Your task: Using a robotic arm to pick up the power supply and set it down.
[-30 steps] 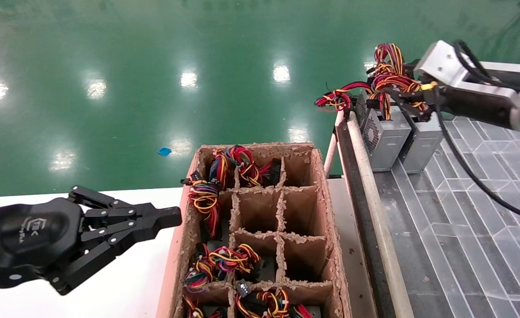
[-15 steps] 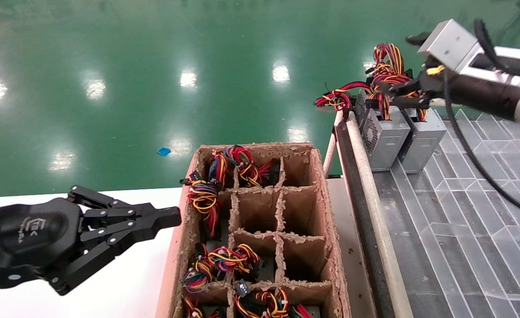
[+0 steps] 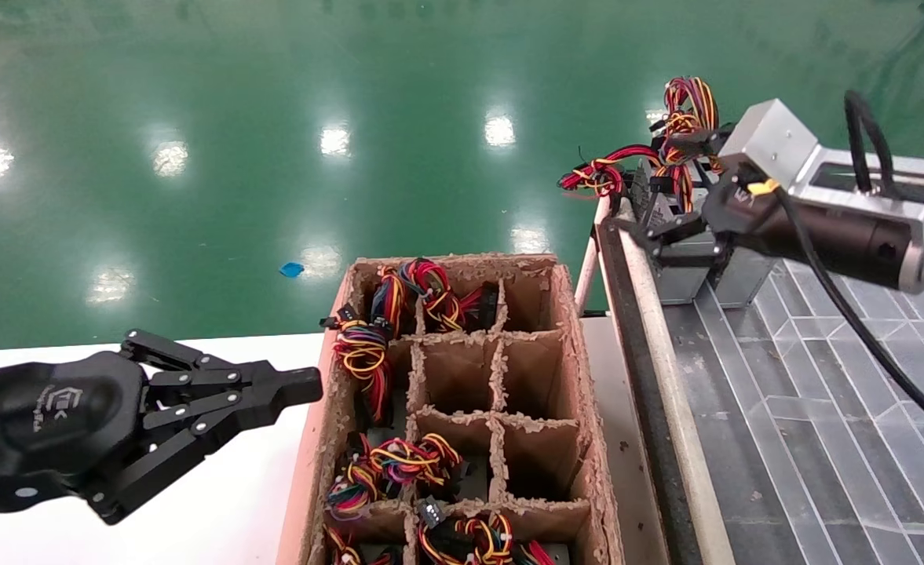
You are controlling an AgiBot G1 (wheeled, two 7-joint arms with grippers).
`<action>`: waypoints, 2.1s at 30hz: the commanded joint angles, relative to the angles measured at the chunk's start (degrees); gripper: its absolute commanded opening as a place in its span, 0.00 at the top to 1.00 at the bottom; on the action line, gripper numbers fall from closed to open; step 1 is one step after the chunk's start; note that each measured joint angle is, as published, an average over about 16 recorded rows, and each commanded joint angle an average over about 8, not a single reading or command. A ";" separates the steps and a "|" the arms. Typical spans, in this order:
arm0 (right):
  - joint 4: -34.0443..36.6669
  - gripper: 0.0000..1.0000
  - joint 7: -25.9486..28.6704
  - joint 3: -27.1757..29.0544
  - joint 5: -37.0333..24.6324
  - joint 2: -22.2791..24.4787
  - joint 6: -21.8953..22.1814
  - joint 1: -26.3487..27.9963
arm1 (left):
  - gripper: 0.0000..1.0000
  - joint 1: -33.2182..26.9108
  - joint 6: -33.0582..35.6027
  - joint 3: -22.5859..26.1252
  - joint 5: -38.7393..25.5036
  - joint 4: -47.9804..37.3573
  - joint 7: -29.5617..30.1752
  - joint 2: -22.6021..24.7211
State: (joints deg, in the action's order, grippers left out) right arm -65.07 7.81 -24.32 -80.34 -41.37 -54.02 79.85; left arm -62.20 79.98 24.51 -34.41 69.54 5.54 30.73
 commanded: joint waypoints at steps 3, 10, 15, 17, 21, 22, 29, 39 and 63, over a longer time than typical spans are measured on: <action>-0.74 0.00 0.26 0.73 3.37 0.56 -2.77 -1.60 | 0.50 0.00 0.00 0.00 0.00 0.00 0.00 0.00; -2.06 0.00 0.71 2.01 9.32 1.54 -7.67 -4.43 | 0.00 0.00 0.00 0.00 0.00 0.00 0.00 0.00; -3.00 0.00 1.03 2.92 13.54 2.23 -11.14 -6.43 | 0.00 0.00 0.00 0.00 0.00 0.00 0.00 0.00; -3.37 0.00 1.16 3.29 15.25 2.52 -12.55 -7.25 | 0.00 0.00 0.00 0.00 0.00 0.00 0.00 0.00; -4.13 0.00 1.43 4.03 18.67 3.08 -15.36 -8.87 | 0.00 0.00 0.00 0.00 0.00 0.00 0.00 0.00; -4.31 0.00 1.49 4.20 19.49 3.22 -16.04 -9.26 | 0.00 0.00 0.00 0.00 0.00 0.00 0.00 0.00; -5.63 0.00 1.94 5.49 25.45 4.20 -20.95 -12.10 | 0.00 0.00 0.00 0.00 0.00 0.00 0.00 0.00; -7.51 0.00 2.59 7.32 33.96 5.60 -27.95 -16.14 | 0.00 0.00 0.00 0.00 0.00 0.00 0.00 0.00; -8.64 0.00 3.01 8.48 39.06 6.46 -32.09 -18.58 | 0.00 0.02 -0.01 -0.01 0.01 -0.01 0.00 -0.01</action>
State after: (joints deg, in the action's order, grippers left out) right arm -73.72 10.82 -15.82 -41.23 -34.90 -86.14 61.25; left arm -62.19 79.97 24.51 -34.41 69.53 5.54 30.72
